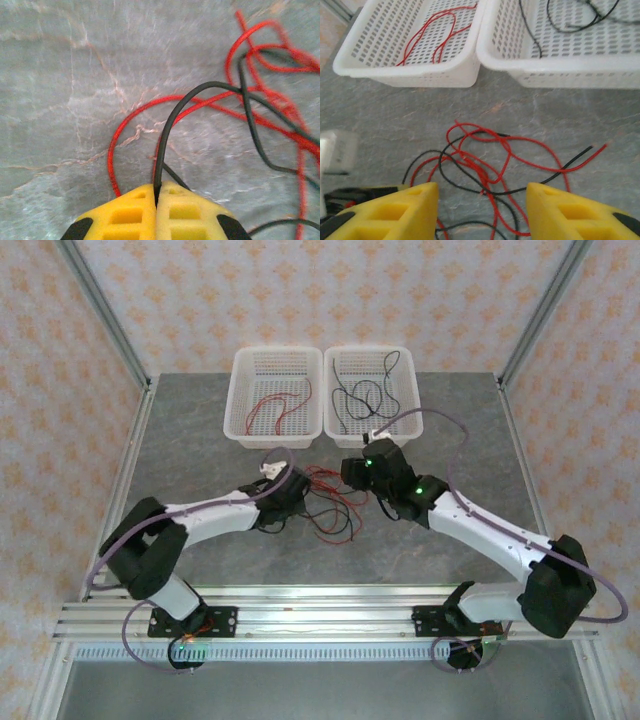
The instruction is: Untangle the cables
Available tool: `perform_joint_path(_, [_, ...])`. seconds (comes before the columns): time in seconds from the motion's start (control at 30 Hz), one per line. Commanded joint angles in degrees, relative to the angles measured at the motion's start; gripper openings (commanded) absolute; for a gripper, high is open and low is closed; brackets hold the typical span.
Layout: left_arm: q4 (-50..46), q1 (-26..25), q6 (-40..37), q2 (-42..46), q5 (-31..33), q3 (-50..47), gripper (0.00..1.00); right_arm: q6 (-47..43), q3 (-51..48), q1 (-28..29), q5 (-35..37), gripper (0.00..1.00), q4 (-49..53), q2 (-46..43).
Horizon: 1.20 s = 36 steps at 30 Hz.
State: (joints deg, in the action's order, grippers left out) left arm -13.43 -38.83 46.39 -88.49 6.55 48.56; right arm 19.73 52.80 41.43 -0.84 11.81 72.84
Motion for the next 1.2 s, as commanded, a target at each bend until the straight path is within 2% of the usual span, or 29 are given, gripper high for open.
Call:
perform_joint_path(0.0, [-6.31, 0.36, -2.82, 5.32, 2.61, 3.25, 0.0, 4.48, -3.45, 0.1, -5.29, 0.47, -4.93, -0.2])
perform_joint_path(0.2, [-8.56, -0.26, -3.68, 11.82, 2.01, 4.46, 0.0, 10.95, -7.68, 1.08, -11.89, 0.46, -14.83, 4.56])
perform_joint_path(0.37, [-10.25, -1.5, -4.66, 15.71, 2.59, 6.54, 0.0, 13.98, -6.72, 2.7, -13.31, 0.46, -20.07, 11.07])
perform_joint_path(0.77, [-11.96, -3.26, -7.38, 18.16, 2.57, 11.29, 0.0, 13.81, 1.05, 4.34, -5.08, 0.46, -20.16, 25.05])
perform_joint_path(0.9, [-13.94, -3.53, -9.04, 18.84, 3.85, 15.09, 0.0, 14.4, 2.44, 4.45, -3.5, 0.43, -19.2, 29.22])
perform_joint_path(1.17, [-17.21, -3.71, -12.14, 20.29, 6.55, 22.74, 0.0, 15.55, -0.94, 4.36, 1.51, 0.37, -17.49, 29.69])
